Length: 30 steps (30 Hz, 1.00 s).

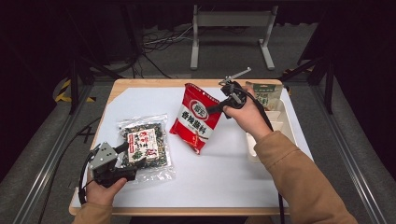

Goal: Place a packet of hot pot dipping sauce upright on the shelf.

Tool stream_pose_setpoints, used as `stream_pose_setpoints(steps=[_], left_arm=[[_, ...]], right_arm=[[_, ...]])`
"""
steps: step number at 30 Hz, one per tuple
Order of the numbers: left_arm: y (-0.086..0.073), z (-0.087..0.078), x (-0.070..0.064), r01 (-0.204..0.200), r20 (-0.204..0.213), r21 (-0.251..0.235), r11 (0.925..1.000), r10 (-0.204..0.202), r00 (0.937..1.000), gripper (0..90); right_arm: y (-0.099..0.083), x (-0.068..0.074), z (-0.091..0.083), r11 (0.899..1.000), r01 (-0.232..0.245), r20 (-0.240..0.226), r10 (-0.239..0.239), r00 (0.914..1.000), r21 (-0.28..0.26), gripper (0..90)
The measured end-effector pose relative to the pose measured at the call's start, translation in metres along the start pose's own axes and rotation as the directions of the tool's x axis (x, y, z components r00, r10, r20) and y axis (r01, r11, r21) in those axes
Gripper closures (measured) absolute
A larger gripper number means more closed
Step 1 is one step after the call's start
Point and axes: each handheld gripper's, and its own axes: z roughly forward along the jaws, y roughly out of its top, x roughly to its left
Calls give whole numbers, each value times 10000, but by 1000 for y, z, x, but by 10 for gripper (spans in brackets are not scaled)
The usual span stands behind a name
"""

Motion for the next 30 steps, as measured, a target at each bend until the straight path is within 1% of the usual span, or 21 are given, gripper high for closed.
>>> stream_pose_setpoints(steps=[5, 7, 10, 16, 20, 23, 26, 27, 28, 30], left_arm=[[0, 1, 0, 15, 12, 23, 10000, -15, 10000, 197], [0, 1, 0, -26, 17, 27, 10000, 26, 10000, 197], [0, 1, 0, -43, 13, 42, 10000, 43, 10000, 197], [0, 1, 0, -26, 3, 55, 10000, 26, 10000, 197], [0, 2, -1, -11, 17, 78, 10000, 11, 10000, 197], [0, 2, 0, -5, 7, 98, 10000, 5, 10000, 196], [-1, 2, 0, 11, 12, 101, 9999, -11, 10000, 197], [-1, 2, 0, 24, 16, 97, 9999, -24, 10000, 197], [-1, 2, 0, -1, 4, 97, 10000, 1, 10000, 197], [-1, 1, 0, -18, -20, 92, 10000, 18, 10000, 197]], right_arm=[[3, 13, -12, 9986, 509, -49, -510, 9987, -117, 893], [3, 16, -16, 9978, 664, 11, -664, 9978, -80, 894], [3, 22, -25, 9950, 1000, 297, -999, 9946, -19, 893], [3, 26, -43, 9906, 1368, 631, -1362, 9887, -53, 893], [3, 27, -55, 9885, 1506, 696, -1494, 9863, -124, 893], [3, 29, -63, 9851, 1710, 706, -1695, 9830, -162, 893], [3, 33, -70, 9798, 1991, 779, -1971, 9773, -194, 893], [3, 34, -73, 9782, 2070, 893, -2046, 9748, -179, 893], [3, 35, -75, 9770, 2126, 991, -2100, 9727, -160, 893], [3, 36, -79, 9763, 2160, 1073, -2132, 9711, -147, 893]])
